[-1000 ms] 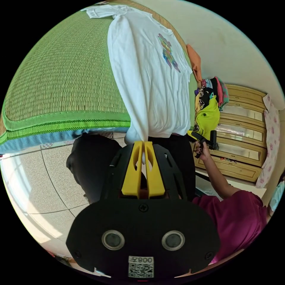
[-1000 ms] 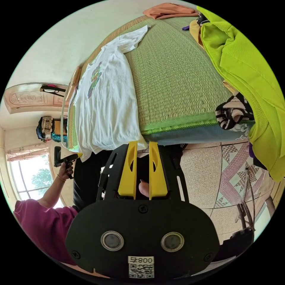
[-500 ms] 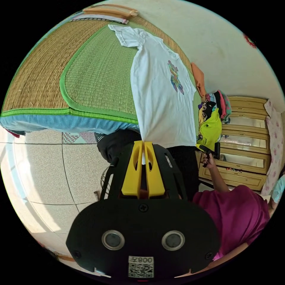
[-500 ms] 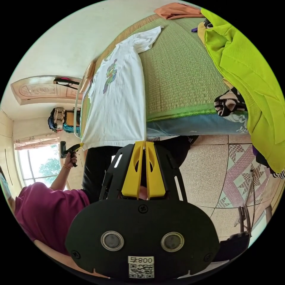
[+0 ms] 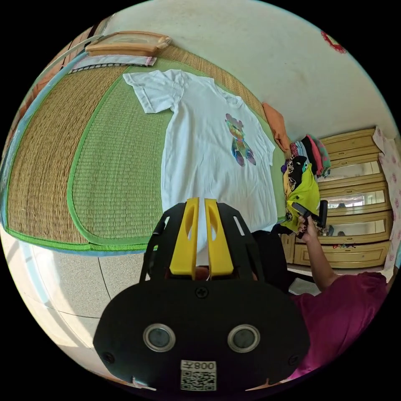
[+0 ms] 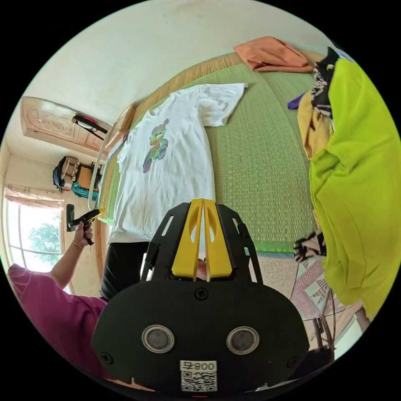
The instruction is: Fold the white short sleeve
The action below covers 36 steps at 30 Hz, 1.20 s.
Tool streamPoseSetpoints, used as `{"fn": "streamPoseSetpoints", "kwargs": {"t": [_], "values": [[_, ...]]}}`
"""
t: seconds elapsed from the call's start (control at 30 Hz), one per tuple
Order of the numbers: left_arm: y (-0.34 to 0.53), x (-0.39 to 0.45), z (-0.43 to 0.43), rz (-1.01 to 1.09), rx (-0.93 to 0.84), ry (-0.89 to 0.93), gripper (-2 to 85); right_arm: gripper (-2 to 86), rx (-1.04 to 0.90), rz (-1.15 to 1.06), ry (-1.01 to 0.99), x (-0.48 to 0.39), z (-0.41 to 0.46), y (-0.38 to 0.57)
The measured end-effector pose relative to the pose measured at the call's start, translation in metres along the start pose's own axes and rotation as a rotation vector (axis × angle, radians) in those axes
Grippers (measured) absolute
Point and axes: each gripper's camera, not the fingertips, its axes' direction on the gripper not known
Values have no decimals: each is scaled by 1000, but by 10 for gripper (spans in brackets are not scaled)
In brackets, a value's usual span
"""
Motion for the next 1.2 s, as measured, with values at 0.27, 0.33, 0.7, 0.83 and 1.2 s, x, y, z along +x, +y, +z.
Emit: {"fn": "streamPoseSetpoints", "kwargs": {"t": [0.27,0.33,0.7,0.83,1.2], "values": [[-55,13,71,-40,-76,-101,3,-2,-87,-43,77,-11,68,-16],[-58,20,72,-39,-54,-110,4,-1,-65,-12,29,-3,63,-10],[-168,188,149,348,-24,101,49,73,199,85,54,15,43,-47],[-217,261,196,491,-67,122,56,80,252,99,148,14,53,-71],[-329,440,328,770,-149,50,71,64,266,47,293,-10,91,-83]]}}
